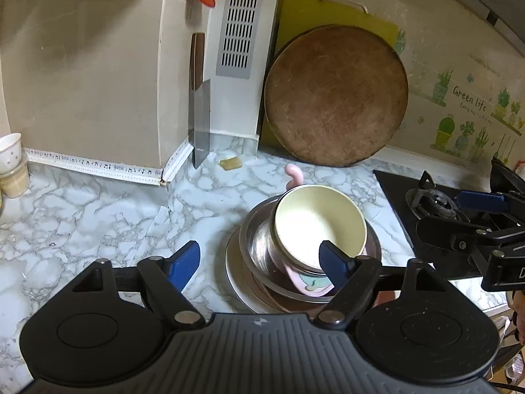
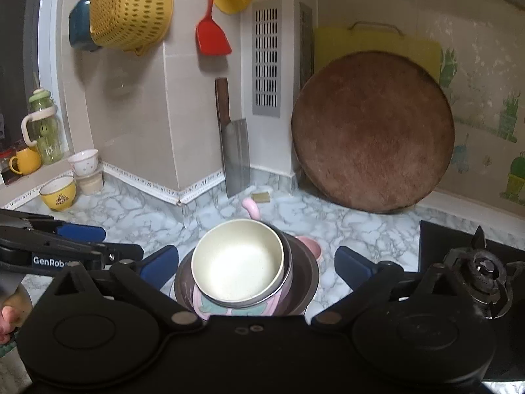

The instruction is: Organize plates and bowls

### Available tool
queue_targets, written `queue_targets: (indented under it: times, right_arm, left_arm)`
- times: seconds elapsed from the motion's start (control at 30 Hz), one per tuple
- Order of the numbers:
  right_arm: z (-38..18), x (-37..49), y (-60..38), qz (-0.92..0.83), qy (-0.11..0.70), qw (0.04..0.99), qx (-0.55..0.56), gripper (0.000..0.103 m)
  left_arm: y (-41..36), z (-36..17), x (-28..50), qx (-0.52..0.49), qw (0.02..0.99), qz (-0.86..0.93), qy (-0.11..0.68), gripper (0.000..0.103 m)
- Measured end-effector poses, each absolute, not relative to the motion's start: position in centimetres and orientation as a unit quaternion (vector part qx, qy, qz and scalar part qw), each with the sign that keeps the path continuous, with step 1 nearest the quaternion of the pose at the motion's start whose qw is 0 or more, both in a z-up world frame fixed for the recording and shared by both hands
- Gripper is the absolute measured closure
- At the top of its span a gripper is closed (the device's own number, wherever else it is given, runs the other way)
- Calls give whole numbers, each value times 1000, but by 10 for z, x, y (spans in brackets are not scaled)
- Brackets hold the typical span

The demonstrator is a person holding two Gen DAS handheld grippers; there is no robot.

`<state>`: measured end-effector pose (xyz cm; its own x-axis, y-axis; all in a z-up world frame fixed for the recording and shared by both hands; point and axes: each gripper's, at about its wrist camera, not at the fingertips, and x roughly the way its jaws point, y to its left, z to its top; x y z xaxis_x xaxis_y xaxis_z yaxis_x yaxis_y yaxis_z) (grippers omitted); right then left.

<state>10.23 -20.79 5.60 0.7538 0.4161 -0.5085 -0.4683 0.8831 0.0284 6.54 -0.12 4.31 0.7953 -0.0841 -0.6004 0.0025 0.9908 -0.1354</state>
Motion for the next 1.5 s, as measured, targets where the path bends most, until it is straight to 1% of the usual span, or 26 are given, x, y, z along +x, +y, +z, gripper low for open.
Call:
queue_targets:
  times: [0.03,0.1,0.17,0.23,0.8,1.5]
  right_arm:
    - [56,101,-209,237,257,936,-49,1]
    - [56,98,-212,234,252,938,-45,0]
    - [55,97,-215,233,252,939,-39,0]
    - [53,95,-217,229,253,939,-31,0]
    - [54,73,-227,222,250,942,5,0]
    - [56,67,-227,211,255,943,21,0]
  left_arm:
    - [-2,44,63,-65,946,-24,316,22]
    - [-3,44,59,-67,947,-22,313,17]
    - [-5,44,56,-63,948,-24,312,7]
    - [-7,43,52,-59,949,-22,310,2]
    - [-17,52,27,-64,954,-9,293,0]
    - [-24,53,15,-51,950,-7,307,0]
